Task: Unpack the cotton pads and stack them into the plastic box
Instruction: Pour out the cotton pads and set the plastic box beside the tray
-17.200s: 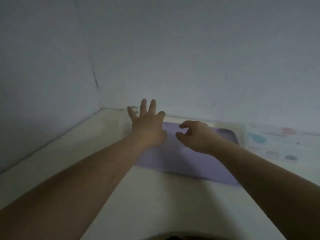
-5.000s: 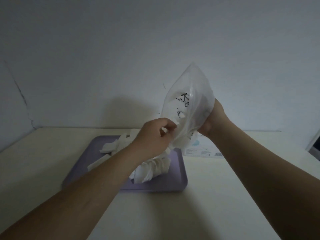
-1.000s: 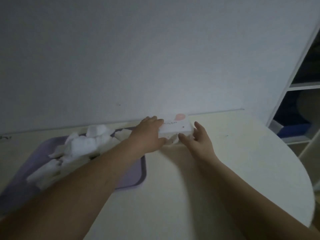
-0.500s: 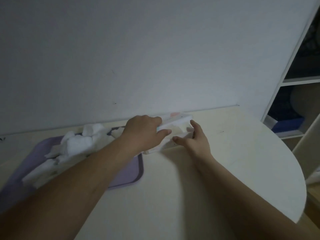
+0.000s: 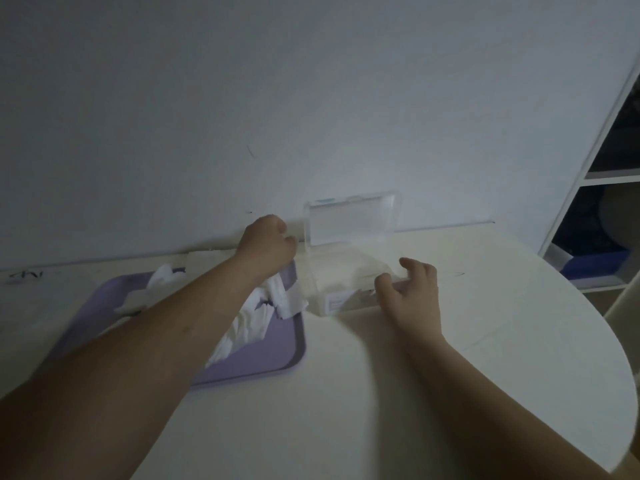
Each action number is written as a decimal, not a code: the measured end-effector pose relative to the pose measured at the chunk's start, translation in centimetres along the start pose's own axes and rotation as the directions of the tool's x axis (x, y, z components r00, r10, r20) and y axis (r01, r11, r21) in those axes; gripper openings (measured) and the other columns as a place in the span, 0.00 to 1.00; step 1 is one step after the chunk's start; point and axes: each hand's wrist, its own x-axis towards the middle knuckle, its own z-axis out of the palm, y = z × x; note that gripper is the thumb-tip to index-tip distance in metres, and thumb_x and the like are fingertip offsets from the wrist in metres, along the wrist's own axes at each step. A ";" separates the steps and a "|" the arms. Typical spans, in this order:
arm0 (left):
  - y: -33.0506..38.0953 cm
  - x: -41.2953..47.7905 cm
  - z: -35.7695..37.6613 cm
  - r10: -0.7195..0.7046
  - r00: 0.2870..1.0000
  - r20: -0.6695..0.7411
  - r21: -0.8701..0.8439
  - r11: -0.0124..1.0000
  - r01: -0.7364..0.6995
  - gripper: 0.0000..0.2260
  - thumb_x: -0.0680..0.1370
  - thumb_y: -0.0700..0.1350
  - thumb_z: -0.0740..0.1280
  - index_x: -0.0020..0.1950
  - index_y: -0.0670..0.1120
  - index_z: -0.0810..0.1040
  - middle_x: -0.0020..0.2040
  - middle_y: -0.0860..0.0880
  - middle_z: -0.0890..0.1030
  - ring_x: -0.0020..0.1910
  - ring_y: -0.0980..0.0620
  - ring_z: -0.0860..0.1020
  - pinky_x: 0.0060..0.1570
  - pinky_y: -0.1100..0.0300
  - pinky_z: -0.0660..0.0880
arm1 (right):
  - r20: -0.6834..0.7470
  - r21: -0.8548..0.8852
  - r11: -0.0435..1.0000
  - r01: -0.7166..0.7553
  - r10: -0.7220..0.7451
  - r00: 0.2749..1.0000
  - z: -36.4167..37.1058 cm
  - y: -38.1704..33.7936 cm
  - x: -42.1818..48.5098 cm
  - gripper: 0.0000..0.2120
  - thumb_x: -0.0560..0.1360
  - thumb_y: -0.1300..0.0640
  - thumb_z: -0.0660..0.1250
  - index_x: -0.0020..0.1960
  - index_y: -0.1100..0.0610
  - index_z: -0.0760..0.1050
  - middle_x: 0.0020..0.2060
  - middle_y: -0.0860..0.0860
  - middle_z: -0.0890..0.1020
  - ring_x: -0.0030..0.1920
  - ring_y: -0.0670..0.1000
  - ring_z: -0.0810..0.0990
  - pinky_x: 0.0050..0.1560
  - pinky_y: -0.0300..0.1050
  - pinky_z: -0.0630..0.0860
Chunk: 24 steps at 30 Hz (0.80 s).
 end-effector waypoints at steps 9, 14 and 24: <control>3.2 -0.9 2.4 0.008 0.992 0.125 -0.325 0.945 0.033 0.13 0.82 0.49 0.68 0.46 0.40 0.83 0.44 0.44 0.86 0.42 0.46 0.86 0.35 0.55 0.84 | -0.002 -0.060 0.995 0.076 -0.077 0.997 0.0 -0.2 -0.7 0.37 0.70 0.43 0.59 0.79 0.50 0.67 0.67 0.47 0.68 0.65 0.49 0.73 0.56 0.46 0.70; 2.5 -1.0 3.2 0.074 0.987 0.142 -0.224 0.974 -0.041 0.06 0.79 0.43 0.70 0.47 0.42 0.84 0.39 0.51 0.81 0.36 0.51 0.79 0.30 0.68 0.72 | -0.009 -0.111 0.993 0.043 -0.045 0.999 0.1 -0.1 -0.4 0.40 0.71 0.41 0.59 0.81 0.54 0.64 0.72 0.50 0.67 0.72 0.54 0.71 0.62 0.49 0.71; 0.2 -2.8 0.8 0.248 0.962 0.111 -0.110 0.966 -0.236 0.06 0.79 0.43 0.70 0.49 0.54 0.83 0.50 0.52 0.85 0.49 0.53 0.83 0.51 0.58 0.81 | -0.067 -0.284 0.916 0.282 -0.312 0.948 0.7 0.2 -0.7 0.34 0.76 0.40 0.63 0.77 0.58 0.70 0.73 0.59 0.69 0.73 0.61 0.67 0.75 0.60 0.65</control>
